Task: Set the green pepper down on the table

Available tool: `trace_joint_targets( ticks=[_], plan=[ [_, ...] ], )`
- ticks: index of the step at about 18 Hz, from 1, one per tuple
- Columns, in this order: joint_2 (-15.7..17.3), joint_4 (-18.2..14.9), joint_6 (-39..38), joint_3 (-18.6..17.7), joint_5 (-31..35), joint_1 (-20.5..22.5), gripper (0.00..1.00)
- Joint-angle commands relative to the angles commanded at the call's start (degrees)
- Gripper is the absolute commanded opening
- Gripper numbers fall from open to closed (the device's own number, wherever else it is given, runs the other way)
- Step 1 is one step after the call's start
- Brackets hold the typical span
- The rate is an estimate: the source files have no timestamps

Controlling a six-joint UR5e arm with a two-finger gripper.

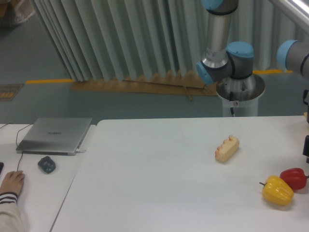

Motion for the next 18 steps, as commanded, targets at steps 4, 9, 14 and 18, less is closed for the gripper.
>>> trace_joint_targets(
  ticks=[4, 9, 14, 18],
  plan=[
    [0.09, 0.09, 10.26, 0.44, 0.09, 0.09, 1.0],
    [0.44, 0.09, 14.23, 0.44, 0.17, 2.98, 1.0],
    [-0.35, 0.35, 28.64, 1.23, 0.09, 6.06, 1.0],
    [-2.54, 2.28, 36.11, 1.41, 0.0, 7.56, 1.0]
  ],
)
